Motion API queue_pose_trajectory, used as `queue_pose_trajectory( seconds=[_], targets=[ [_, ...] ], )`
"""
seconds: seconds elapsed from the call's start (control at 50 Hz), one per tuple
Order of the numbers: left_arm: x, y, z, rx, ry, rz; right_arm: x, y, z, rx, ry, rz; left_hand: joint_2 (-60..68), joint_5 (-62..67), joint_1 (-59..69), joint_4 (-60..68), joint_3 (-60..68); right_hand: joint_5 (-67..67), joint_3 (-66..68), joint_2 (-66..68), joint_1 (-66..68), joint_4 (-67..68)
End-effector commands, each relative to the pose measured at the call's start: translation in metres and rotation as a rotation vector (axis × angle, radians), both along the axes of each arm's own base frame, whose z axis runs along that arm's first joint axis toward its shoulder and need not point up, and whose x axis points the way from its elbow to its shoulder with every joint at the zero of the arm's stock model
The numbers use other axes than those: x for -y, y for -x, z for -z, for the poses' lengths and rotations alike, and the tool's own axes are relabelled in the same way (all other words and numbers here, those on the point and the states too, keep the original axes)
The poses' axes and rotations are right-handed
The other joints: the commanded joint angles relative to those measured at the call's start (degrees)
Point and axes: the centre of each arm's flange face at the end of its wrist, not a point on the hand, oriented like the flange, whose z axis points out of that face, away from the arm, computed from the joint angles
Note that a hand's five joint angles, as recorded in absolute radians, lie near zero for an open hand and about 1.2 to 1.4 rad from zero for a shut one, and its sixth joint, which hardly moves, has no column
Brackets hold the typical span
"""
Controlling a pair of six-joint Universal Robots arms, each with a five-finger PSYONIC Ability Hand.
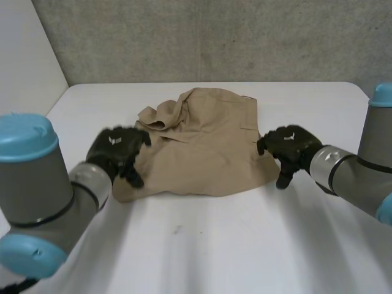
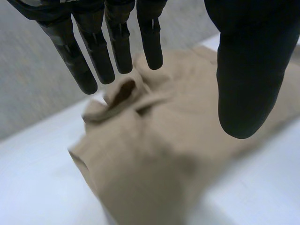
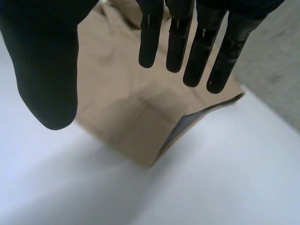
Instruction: Fold the shorts.
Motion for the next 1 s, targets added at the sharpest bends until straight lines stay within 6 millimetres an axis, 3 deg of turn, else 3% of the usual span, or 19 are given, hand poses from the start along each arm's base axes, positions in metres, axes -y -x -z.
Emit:
queue_pose_trajectory(
  seconds=[0.02,0.18,0.3,0.54,0.84,0.96,1.0],
  targets=[
    [-0.012,-0.005,0.025,0.050,-0.095,0.004,0.005,0.000,0.025,-0.009,-0.050,-0.038,9.99,9.63,9.64,9.74,9.91,8.78,7.46,7.37,11.86,7.51],
    [-0.002,-0.005,0.057,0.088,-0.172,-0.011,0.020,-0.004,0.049,-0.038,0.016,-0.062,10.17,9.81,9.82,9.92,10.09,8.45,7.13,7.04,11.53,7.17],
    [0.016,-0.005,0.068,0.093,-0.182,-0.035,0.032,-0.009,0.059,-0.033,0.048,-0.063,9.50,9.14,9.15,9.24,9.42,8.28,6.96,6.87,11.36,7.00],
    [0.052,-0.008,0.076,0.088,-0.138,-0.116,0.050,-0.017,0.064,-0.021,0.088,-0.066,8.82,8.46,8.47,8.57,8.75,11.64,10.32,10.23,14.72,10.37],
    [0.070,0.001,0.080,0.095,-0.106,-0.108,0.067,-0.021,0.069,-0.014,0.138,-0.039,8.49,8.13,8.13,8.23,8.41,18.20,16.88,16.79,21.28,16.92],
    [0.077,0.004,0.081,0.128,-0.076,-0.092,0.072,-0.023,0.071,-0.010,0.152,-0.036,8.82,8.46,8.47,8.57,8.75,30.11,28.79,28.70,33.19,28.84],
    [0.080,0.005,0.079,0.131,-0.060,-0.088,0.074,-0.023,0.071,-0.005,0.159,-0.035,8.99,8.63,8.64,8.73,8.91,46.57,45.25,45.16,49.65,45.30]
  ],
)
